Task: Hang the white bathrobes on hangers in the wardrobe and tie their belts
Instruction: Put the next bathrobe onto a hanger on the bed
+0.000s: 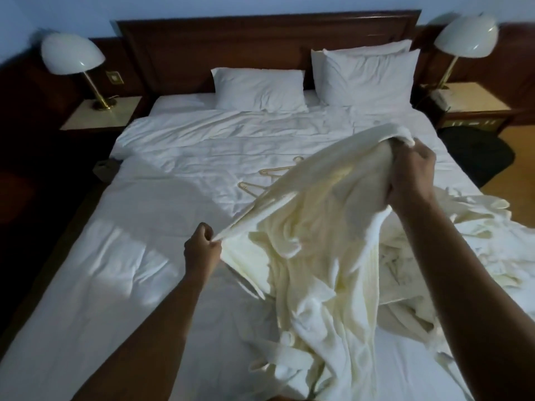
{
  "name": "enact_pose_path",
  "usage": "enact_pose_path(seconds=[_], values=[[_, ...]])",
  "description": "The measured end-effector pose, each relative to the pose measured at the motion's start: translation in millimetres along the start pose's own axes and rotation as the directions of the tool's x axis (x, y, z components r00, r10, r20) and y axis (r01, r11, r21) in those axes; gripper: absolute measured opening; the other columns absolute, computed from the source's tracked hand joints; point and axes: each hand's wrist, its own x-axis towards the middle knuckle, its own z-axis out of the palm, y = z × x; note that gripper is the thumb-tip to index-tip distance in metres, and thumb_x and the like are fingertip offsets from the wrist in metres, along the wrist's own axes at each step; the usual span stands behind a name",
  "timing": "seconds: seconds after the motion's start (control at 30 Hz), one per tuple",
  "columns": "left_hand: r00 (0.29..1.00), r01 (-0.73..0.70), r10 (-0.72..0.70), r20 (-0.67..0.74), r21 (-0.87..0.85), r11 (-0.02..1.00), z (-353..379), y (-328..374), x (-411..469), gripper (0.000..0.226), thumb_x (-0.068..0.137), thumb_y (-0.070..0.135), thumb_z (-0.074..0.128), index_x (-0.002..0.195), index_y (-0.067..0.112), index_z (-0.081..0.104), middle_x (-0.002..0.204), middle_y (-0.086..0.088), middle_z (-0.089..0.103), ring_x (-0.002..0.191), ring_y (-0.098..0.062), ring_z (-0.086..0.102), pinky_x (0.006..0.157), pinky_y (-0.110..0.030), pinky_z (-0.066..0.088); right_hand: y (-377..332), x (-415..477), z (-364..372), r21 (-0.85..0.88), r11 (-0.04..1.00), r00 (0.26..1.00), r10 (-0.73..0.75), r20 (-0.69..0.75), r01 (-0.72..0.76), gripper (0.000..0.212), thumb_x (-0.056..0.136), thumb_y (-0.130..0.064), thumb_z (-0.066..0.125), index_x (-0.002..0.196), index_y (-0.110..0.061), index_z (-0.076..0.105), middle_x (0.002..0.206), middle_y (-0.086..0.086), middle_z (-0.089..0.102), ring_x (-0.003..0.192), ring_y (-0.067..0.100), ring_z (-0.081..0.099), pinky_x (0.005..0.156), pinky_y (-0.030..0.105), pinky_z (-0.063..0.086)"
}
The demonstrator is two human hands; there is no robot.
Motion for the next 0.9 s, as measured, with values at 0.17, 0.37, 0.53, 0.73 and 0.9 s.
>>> enact_pose_path(seconds=[0.17,0.37,0.53,0.73,0.9], values=[[0.998,-0.003,-0.028,-0.061,-0.465,0.885,-55.1,68.2,44.5,0.012,0.075,0.016,0.066,0.081,0.015,0.055,0.076,-0.005,0.054,0.075,-0.02,0.051,0.061,-0.032,0.038,-1.9,24.4,-22.9,-0.13,0.992,0.997,0.001,-0.073,-0.01,0.031,0.08,-0.034,0.06,0.092,-0.007,0.071,0.091,0.019,0.072,0.085,0.029,0.071,0.077,0.051,0.06],[0.945,-0.3,0.153,-0.29,-0.571,0.764,-163.7,192.1,60.6,0.024,0.085,0.027,0.067,0.105,0.015,0.061,0.092,-0.002,0.064,0.08,-0.013,0.062,0.065,-0.026,0.049,-34.6,32.8,-36.0,-0.224,0.971,0.987,-0.113,-0.11,0.086,0.033,0.091,-0.034,0.049,0.106,-0.013,0.068,0.108,0.02,0.069,0.098,0.032,0.067,0.089,0.056,0.055],[0.932,-0.362,0.243,-0.27,-0.643,0.675,-194.8,243.8,48.2,0.017,0.093,0.028,0.07,0.107,0.018,0.072,0.091,0.006,0.074,0.075,-0.003,0.071,0.064,-0.021,0.055,-99.0,59.2,-19.8,-0.125,0.975,0.977,-0.194,-0.086,0.183,0.032,0.089,-0.043,0.052,0.094,-0.015,0.067,0.095,0.015,0.069,0.087,0.022,0.068,0.089,0.049,0.059],[0.922,-0.382,0.196,-0.333,-0.714,0.586,-231.9,270.9,40.7,0.034,0.077,0.045,0.08,0.096,0.017,0.077,0.097,0.0,0.077,0.101,-0.024,0.073,0.093,-0.045,0.059,-145.8,76.5,6.1,-0.031,0.959,0.959,-0.28,0.035,0.282,0.021,0.095,-0.03,0.054,0.079,-0.017,0.057,0.073,-0.009,0.053,0.058,-0.006,0.052,0.06,0.019,0.046],[0.915,-0.403,0.333,-0.228,-0.502,0.765,-225.6,245.4,30.8,0.022,0.081,0.033,0.074,0.1,0.021,0.073,0.103,-0.002,0.076,0.1,-0.022,0.072,0.09,-0.038,0.055,-127.7,73.1,13.4,-0.017,0.98,0.943,-0.185,0.277,0.198,0.016,0.089,-0.026,0.048,0.086,-0.019,0.062,0.078,-0.002,0.058,0.074,0.016,0.057,0.064,0.029,0.046]])
